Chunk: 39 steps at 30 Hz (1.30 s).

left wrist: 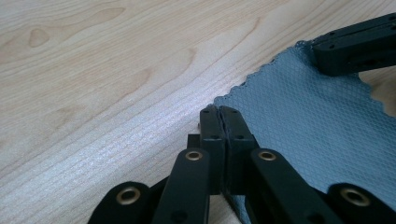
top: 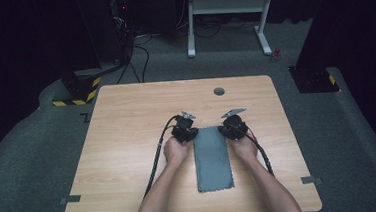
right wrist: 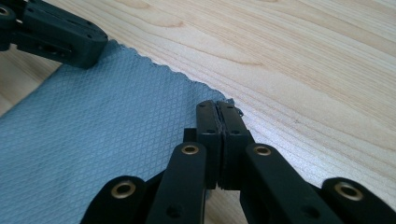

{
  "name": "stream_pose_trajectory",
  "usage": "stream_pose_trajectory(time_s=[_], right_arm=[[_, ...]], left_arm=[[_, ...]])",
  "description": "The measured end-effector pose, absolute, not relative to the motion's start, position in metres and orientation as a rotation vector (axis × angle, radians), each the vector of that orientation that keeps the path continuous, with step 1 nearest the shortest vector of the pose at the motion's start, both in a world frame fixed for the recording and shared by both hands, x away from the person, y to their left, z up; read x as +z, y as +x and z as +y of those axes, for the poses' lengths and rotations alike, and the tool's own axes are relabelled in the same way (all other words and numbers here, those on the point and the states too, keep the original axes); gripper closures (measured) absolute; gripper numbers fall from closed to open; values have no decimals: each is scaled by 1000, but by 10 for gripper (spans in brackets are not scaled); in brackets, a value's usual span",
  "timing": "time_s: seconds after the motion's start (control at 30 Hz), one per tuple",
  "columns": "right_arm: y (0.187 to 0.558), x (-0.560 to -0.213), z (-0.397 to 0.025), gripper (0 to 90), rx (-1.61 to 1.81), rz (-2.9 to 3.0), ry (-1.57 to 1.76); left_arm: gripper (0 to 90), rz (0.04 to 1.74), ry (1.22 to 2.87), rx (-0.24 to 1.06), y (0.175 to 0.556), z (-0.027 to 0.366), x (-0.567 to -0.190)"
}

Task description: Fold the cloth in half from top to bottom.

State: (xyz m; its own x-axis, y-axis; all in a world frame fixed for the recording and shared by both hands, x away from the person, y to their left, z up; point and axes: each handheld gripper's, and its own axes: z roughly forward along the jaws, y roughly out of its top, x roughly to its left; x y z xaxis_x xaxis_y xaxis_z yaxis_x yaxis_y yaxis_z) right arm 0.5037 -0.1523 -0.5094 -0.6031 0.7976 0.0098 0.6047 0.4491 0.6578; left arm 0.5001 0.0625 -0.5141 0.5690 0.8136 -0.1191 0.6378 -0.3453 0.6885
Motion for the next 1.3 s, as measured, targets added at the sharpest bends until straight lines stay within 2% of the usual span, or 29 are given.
stream_pose_trajectory(time_s=[0.33, 0.5, 0.9, 1.13, 1.3], right_arm=[[499, -494, -158, 899, 992, 2387, 1166], [498, -489, -159, 900, 996, 2371, 1158], [509, -473, -161, 900, 995, 2340, 1192], [517, -463, -159, 900, 984, 2306, 1192], [513, -459, -161, 900, 1006, 2326, 1172]], left_arm=[[892, 1114, 2041, 305, 497, 71, -498], [892, 1065, 2071, 356, 497, 68, -493], [891, 1065, 2089, 372, 516, 66, -475], [892, 1045, 2085, 409, 524, 61, -451], [887, 1065, 2067, 365, 519, 60, -456]])
